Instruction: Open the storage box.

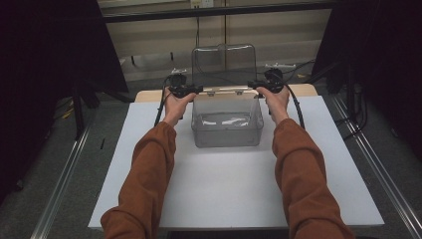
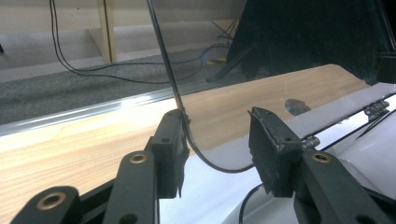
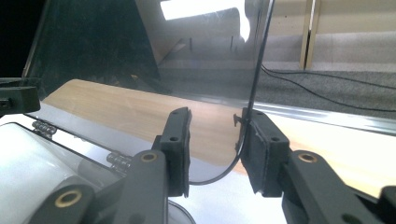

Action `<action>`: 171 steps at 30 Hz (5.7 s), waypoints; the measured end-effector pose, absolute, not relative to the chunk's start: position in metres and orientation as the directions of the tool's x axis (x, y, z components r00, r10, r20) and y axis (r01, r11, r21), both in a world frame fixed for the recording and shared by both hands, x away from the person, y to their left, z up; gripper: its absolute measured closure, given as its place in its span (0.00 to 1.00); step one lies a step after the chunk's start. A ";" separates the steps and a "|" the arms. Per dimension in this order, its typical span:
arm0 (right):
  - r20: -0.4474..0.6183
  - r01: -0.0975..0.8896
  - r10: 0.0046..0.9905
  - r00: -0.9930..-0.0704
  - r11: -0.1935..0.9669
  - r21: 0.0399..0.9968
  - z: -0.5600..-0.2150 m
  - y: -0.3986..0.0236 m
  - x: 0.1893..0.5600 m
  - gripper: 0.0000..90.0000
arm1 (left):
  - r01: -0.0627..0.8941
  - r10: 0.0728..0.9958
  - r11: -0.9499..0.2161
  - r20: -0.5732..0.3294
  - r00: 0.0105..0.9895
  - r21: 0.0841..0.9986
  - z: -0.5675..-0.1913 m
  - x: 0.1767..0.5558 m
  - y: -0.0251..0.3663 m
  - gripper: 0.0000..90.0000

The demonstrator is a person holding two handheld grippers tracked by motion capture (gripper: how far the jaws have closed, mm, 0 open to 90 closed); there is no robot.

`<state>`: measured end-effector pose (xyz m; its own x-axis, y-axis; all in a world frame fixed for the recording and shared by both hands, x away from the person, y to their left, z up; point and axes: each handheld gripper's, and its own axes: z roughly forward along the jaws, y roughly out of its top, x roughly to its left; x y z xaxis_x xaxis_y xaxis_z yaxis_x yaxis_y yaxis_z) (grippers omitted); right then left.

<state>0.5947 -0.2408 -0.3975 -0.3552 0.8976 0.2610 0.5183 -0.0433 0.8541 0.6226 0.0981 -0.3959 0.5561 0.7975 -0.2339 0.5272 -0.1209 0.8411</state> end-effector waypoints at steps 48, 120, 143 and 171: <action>0.362 0.574 0.880 -0.306 -0.133 0.808 -0.414 -0.232 0.601 0.48 | 0.627 0.804 -0.014 -0.364 0.471 0.779 -0.405 0.626 0.099 0.56; 0.000 0.189 0.949 -0.317 0.063 0.980 -0.400 -0.232 0.464 0.00 | 0.164 0.779 -0.084 -0.038 0.626 0.983 -0.388 0.493 0.132 0.03; -0.030 0.142 0.964 -0.263 0.069 0.987 -0.414 -0.245 0.401 0.00 | 0.151 0.785 -0.061 -0.046 0.618 0.987 -0.407 0.435 0.161 0.02; -0.015 0.087 0.976 -0.217 0.035 0.996 -0.429 -0.271 0.316 0.01 | 0.166 0.860 0.007 -0.091 0.502 0.986 -0.425 0.360 0.197 0.02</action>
